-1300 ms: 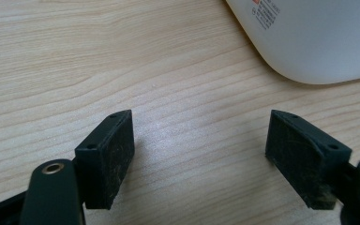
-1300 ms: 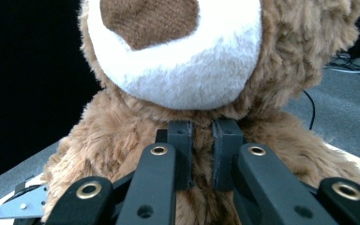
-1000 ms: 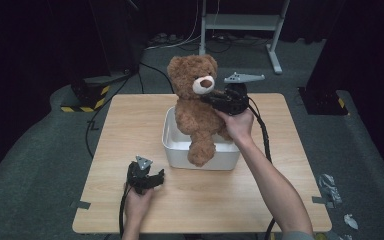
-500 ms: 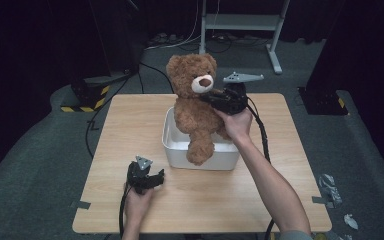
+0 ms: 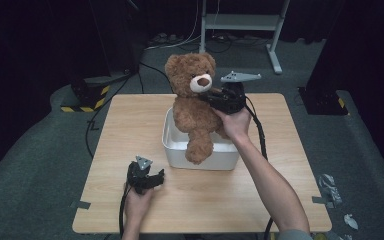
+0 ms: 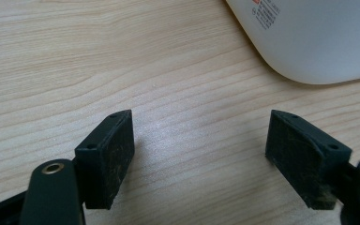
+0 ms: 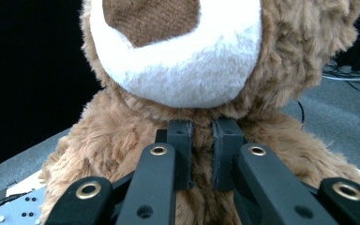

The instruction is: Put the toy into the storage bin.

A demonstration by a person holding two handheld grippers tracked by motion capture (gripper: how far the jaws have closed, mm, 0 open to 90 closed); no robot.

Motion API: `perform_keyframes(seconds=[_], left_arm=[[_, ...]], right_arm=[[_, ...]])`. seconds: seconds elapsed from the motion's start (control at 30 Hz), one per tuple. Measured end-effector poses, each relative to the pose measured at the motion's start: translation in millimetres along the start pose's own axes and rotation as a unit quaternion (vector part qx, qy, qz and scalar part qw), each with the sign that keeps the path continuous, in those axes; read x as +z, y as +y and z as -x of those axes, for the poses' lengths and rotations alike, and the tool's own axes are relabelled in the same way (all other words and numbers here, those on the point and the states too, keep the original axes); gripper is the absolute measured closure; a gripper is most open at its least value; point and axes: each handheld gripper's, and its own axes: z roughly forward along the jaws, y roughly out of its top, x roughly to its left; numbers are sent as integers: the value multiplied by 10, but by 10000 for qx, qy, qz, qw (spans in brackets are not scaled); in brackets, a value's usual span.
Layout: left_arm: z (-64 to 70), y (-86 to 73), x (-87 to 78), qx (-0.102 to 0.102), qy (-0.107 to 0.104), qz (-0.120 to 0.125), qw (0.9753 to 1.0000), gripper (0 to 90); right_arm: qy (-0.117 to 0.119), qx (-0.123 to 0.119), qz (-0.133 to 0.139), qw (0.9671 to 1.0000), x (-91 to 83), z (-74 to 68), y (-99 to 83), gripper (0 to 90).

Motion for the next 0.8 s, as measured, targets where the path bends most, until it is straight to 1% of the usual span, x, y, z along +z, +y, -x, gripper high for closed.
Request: perform_keyframes(seconds=[0.07, 0.27, 0.33, 0.5, 0.67, 0.8], left_arm=[[0, 0, 0, 4, -4, -1, 10000, 238], [0, 0, 0, 1, 0, 0, 10000, 239], [0, 0, 0, 2, -1, 0, 10000, 238], [1, 0, 0, -6, 6, 2, 10000, 238], [-1, 0, 0, 1, -6, 1, 10000, 239], [0, -1, 0, -6, -5, 7, 10000, 239]], right_arm=[[-5, 13, 5, 10000, -1, -5, 5, 811], [-89, -124, -97, 9998, 37, -24, -13, 811], [-99, -130, -109, 9998, 47, -29, -17, 811], [-138, -206, -225, 9994, 126, -44, -51, 811], [-137, -157, -293, 9994, 178, -31, -91, 812], [-173, -231, -338, 9990, 205, -45, -99, 812]])
